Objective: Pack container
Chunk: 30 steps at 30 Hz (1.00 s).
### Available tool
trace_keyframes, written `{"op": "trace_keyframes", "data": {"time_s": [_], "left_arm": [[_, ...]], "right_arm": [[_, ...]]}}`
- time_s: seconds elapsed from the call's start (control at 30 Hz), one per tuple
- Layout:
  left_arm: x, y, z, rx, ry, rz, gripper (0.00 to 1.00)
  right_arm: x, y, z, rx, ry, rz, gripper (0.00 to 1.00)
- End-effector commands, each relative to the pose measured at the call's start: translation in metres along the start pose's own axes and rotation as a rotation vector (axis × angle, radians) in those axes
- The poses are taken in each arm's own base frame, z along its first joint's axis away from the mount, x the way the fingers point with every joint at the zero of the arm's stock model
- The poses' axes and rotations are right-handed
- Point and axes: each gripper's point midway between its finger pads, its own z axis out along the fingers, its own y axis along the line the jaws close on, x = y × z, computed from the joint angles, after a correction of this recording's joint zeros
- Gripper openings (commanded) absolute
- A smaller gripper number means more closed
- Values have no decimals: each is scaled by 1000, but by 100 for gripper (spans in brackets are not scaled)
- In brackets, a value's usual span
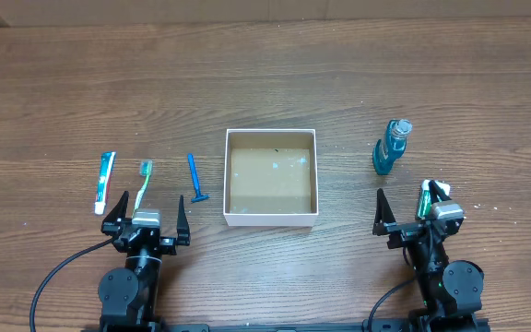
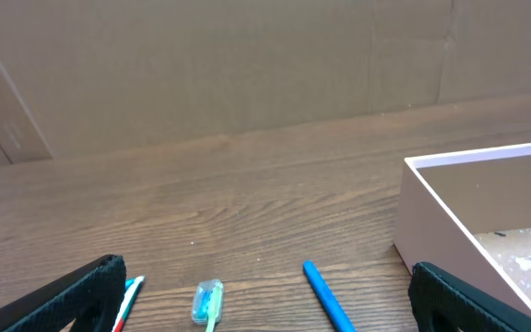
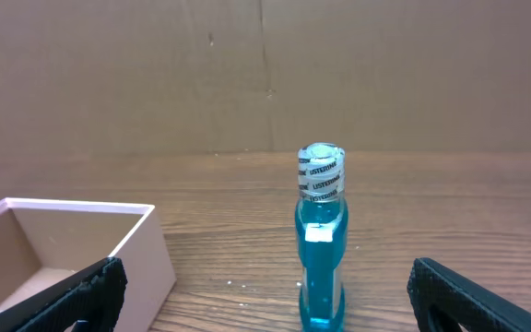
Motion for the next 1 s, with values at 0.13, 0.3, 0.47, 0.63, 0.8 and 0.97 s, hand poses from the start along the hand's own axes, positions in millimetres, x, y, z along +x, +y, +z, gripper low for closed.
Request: {"op": "trace_keyframes", "data": {"time_s": [0.13,0.3,0.47,0.63,0.8,0.97], "left_arm": [[-13,-2,-3,20,-30,-221,100],[-49,1,-16,25,-32,-258,100],[-73,4,-25,23,65,-269,100],[-100,7,-25,19,178,-267,100],[-111,8,-17,14,355,-263,100],[-108,-2,-13,65,514,-275,100]], "right_arm": [[0,1,-1,-1,12,122,100],[-13,2,-3,11,62,127,100],[-39,4,9,22,134,131,100],[-62,5,36,46,288,137,100],[-94,8,77,67,485,143,100],[-100,5,102,82,701,66,100]]}}
